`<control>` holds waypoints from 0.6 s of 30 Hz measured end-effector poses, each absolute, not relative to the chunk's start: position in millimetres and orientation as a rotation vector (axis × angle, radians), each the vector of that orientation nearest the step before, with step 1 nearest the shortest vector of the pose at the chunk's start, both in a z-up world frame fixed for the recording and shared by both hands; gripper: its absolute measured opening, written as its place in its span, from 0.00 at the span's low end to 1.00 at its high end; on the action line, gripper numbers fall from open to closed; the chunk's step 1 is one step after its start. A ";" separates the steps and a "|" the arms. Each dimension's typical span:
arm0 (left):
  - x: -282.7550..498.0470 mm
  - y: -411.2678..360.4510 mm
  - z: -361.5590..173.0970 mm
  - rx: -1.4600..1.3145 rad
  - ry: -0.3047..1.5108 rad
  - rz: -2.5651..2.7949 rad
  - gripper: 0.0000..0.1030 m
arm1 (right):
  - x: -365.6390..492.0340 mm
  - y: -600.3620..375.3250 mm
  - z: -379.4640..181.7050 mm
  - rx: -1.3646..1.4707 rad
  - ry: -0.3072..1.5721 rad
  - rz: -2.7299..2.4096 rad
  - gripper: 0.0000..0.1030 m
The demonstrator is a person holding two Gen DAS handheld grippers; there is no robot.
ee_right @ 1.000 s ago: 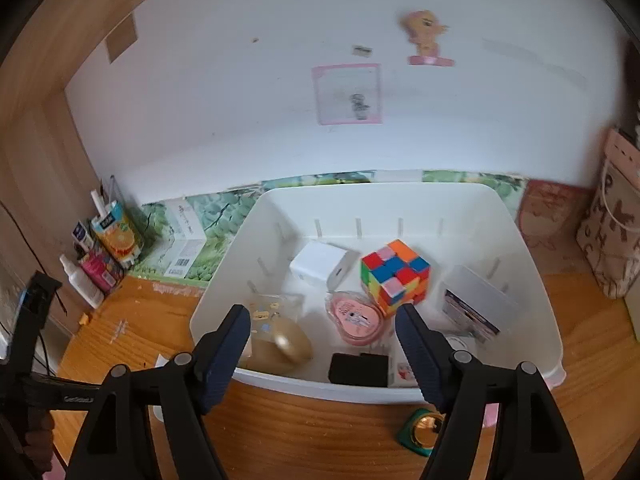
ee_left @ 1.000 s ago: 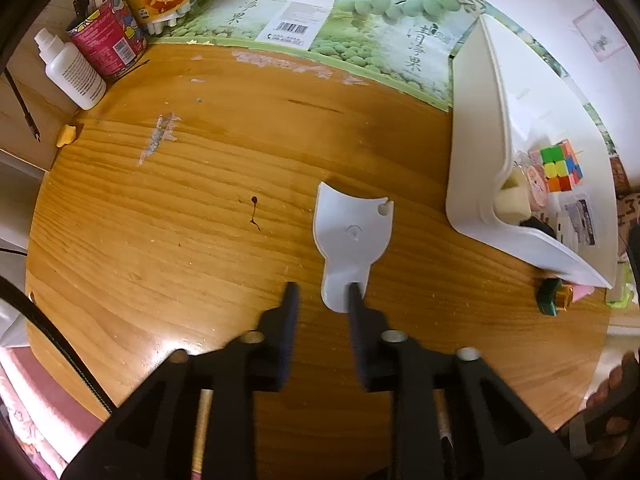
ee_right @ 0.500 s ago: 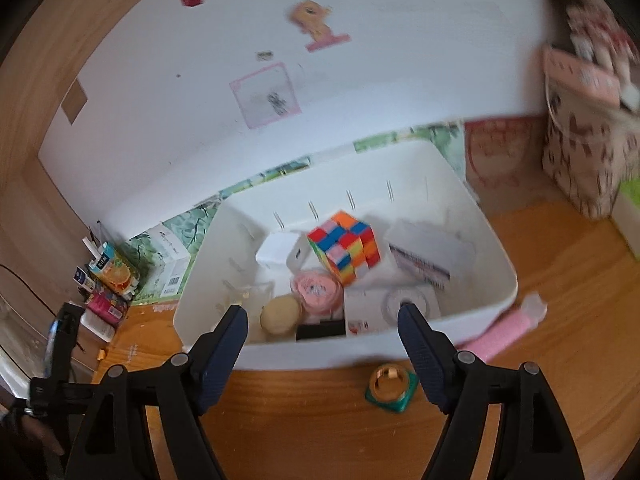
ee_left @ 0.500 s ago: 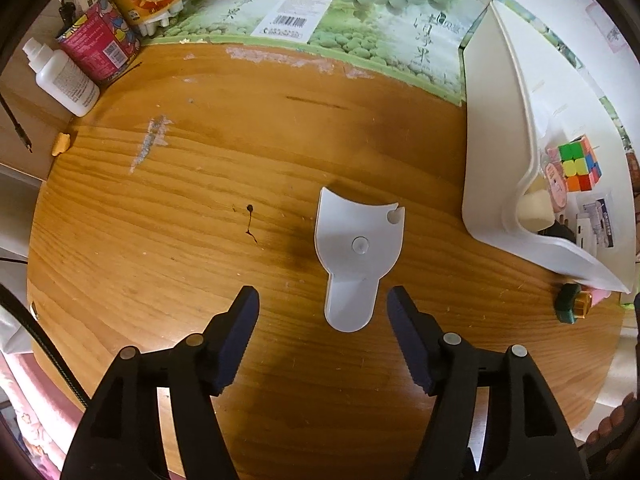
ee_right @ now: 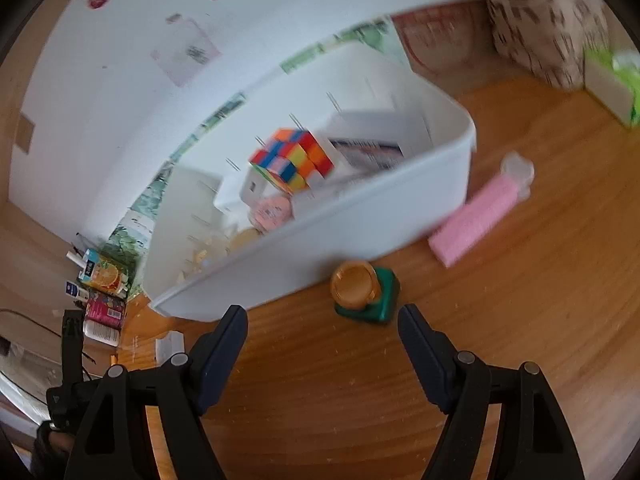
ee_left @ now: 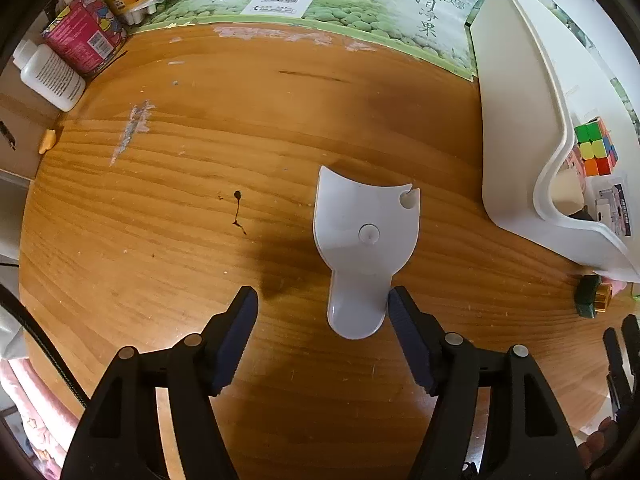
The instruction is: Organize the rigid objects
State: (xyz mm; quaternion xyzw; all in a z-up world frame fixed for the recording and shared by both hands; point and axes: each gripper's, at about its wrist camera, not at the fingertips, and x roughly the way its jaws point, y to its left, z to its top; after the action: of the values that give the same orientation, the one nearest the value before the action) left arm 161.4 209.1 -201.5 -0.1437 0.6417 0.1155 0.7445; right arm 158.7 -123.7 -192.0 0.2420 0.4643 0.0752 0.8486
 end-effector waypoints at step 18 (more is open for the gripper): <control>172.6 202.2 -215.5 -0.239 1.338 0.229 0.74 | 173.9 -122.9 -226.1 0.526 1.103 0.078 0.66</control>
State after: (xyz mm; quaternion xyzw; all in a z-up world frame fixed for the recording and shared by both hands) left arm 172.6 202.2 -215.5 -0.1104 0.6175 0.1059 0.7716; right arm 173.9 -122.9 -226.1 0.2466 0.5178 0.0367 0.8184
